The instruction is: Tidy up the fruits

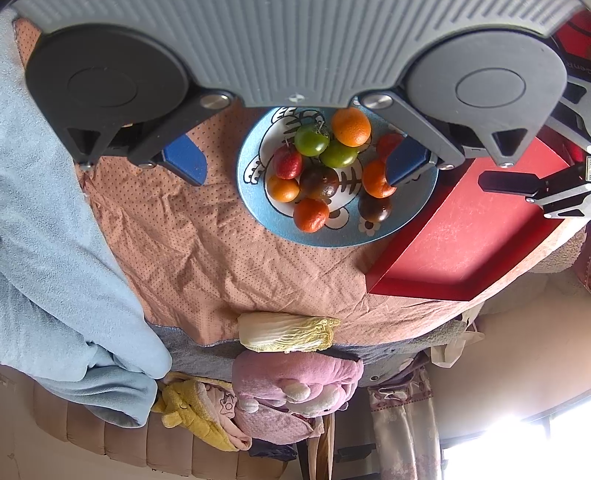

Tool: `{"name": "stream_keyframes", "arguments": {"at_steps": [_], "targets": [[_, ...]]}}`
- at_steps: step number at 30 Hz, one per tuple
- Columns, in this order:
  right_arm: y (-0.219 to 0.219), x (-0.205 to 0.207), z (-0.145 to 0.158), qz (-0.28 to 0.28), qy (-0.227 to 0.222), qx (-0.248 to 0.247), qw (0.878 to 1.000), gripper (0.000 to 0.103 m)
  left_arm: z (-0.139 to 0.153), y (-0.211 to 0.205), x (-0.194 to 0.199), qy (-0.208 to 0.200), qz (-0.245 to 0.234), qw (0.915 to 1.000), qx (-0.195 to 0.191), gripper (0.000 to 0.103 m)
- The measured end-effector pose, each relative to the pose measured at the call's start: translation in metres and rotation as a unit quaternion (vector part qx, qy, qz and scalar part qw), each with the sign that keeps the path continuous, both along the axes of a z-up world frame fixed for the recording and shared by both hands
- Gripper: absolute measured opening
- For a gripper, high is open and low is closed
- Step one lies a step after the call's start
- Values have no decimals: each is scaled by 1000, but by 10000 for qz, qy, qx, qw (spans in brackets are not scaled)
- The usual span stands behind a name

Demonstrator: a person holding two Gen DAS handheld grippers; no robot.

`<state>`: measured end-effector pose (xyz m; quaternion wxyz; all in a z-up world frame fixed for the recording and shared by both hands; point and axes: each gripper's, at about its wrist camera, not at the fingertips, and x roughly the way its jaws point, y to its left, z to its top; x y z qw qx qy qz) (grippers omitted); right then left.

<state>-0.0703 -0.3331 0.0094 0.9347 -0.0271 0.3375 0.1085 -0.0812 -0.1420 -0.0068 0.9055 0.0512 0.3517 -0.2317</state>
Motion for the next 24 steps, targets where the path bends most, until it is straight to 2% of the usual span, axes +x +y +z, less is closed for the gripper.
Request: {"name": "stream_keyframes", "arguments": {"at_steps": [5, 8, 13, 18, 20, 22, 24], "targets": [[-3, -6, -1, -4, 43, -28, 10000, 103, 2, 2, -7, -40, -4, 9999, -115, 83], [-7, -8, 0, -47, 54, -19, 10000, 103, 7, 6, -12, -216, 32, 9995, -225, 83], [-13, -11, 2, -124, 65, 22, 9999, 103, 15, 6, -21, -537, 60, 9984, -177, 83], [-18, -15, 5, -150, 69, 39, 9999, 103, 22, 4, -31, -778, -160, 9964, -298, 83], [-18, -17, 6, -142, 82, 29, 9999, 103, 25, 5, -32, -736, -205, 9961, -430, 83], [-19, -20, 6, -123, 108, 13, 9999, 103, 28, 6, -31, -491, -226, 9970, -550, 83], [-19, -24, 5, -107, 134, -6, 9999, 103, 28, 6, -29, -266, -174, 9983, -490, 83]]}}
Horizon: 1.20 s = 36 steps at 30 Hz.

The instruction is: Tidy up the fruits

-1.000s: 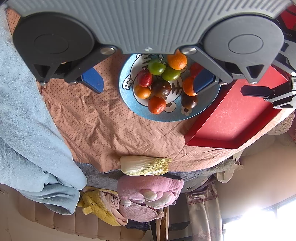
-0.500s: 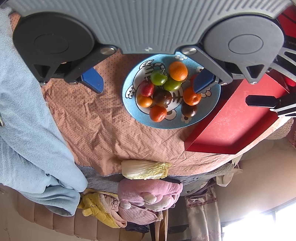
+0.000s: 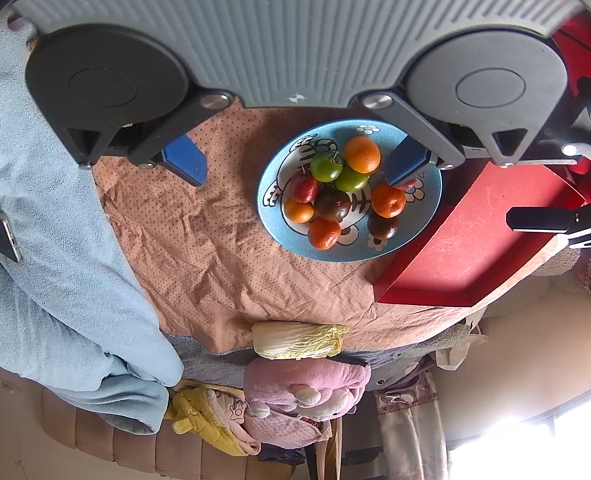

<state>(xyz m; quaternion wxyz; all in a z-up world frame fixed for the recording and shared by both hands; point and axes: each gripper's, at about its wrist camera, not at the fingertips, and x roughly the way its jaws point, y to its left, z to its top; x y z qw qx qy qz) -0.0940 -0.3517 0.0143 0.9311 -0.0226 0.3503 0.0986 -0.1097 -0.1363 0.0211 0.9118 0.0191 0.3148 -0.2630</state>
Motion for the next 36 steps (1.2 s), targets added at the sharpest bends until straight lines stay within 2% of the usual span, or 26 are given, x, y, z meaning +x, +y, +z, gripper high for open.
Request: {"name": "stream_keyframes", "arguments": {"at_steps": [8, 12, 26, 30, 36], "targets": [[1, -12, -7, 49, 133, -35, 9999, 103, 1, 3, -5, -185, 296, 9993, 160, 83], [4, -17, -8, 92, 176, -59, 9998, 103, 0, 3, -5, -146, 347, 9990, 251, 83], [10, -35, -4, 290, 270, -196, 9990, 103, -2, -3, -10, -222, 762, 9933, 834, 83], [11, -36, -5, 300, 314, -211, 9988, 103, -2, -6, -9, -118, 680, 9936, 895, 83], [17, -35, -6, 396, 354, -227, 9983, 103, -2, -2, -7, -47, 816, 9929, 862, 83]]}}
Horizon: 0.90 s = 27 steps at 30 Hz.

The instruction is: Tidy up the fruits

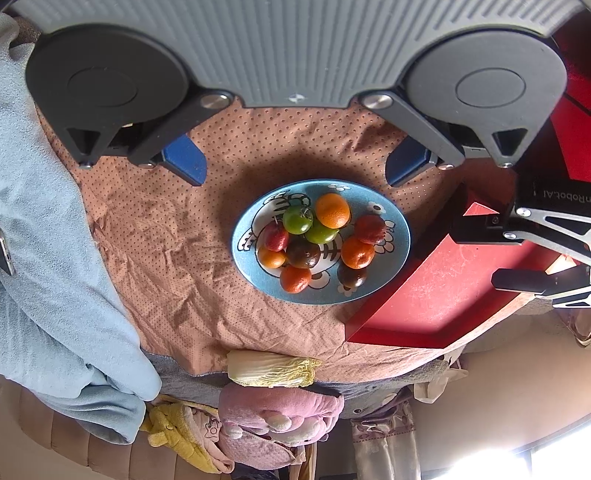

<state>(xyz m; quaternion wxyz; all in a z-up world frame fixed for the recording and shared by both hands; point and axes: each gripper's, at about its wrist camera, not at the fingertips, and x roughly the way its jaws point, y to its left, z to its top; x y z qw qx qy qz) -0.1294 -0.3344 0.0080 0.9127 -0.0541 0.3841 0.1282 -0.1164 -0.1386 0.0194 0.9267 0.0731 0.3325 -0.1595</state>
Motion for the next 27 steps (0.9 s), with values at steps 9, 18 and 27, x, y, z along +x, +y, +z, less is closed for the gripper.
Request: {"name": "stream_keyframes", "arguments": {"at_steps": [9, 18, 27], "targets": [[6, 1, -5, 103, 116, -43, 9999, 103, -3, -2, 2, 115, 0, 9999, 76, 83], [7, 2, -8, 126, 180, -31, 9998, 103, -6, -5, 2, 173, -56, 9997, 184, 83], [10, 6, -13, 163, 273, -17, 9995, 103, -8, -6, 5, 249, -38, 9995, 209, 83]]}}
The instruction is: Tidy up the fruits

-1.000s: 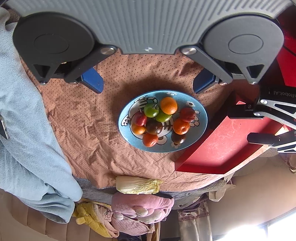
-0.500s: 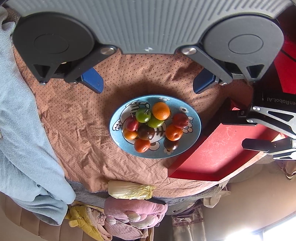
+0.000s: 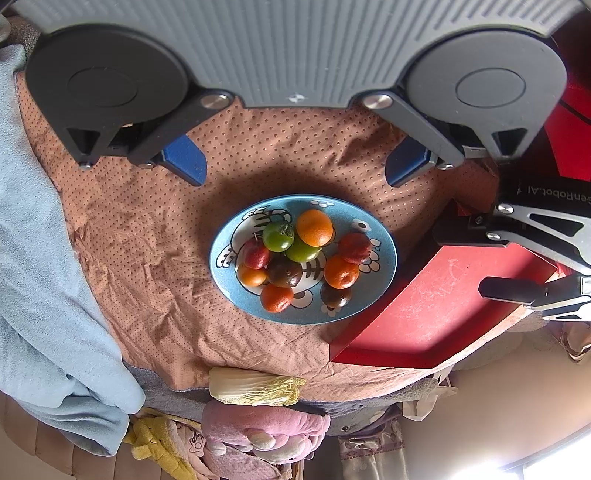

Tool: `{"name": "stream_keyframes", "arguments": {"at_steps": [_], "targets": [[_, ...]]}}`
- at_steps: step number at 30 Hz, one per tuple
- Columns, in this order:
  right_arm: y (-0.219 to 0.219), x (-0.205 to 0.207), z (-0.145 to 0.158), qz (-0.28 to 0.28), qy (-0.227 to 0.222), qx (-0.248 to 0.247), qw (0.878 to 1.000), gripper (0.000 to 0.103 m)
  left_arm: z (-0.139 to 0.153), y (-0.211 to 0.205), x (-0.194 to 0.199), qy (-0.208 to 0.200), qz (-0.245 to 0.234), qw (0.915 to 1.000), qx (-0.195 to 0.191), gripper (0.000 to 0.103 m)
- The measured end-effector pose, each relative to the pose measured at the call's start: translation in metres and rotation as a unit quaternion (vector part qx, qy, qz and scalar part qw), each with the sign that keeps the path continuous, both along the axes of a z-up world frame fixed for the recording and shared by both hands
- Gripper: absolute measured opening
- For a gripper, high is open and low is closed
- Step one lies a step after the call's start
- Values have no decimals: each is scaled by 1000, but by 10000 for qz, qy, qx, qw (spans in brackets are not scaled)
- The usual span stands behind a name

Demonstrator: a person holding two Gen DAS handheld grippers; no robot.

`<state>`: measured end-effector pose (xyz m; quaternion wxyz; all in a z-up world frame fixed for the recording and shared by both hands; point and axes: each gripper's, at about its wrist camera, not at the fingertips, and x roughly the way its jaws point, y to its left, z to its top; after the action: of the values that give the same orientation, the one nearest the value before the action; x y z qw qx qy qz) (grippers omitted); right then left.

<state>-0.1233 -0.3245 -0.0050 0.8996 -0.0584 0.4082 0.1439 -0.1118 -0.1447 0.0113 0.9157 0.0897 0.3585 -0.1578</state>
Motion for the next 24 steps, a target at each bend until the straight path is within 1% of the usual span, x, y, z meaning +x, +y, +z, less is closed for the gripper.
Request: {"name": "stream_keyframes", "arguments": {"at_steps": [24], "targets": [[1, 11, -11, 17, 180, 20, 9998, 103, -6, 0, 9, 204, 57, 9998, 42, 83]]}}
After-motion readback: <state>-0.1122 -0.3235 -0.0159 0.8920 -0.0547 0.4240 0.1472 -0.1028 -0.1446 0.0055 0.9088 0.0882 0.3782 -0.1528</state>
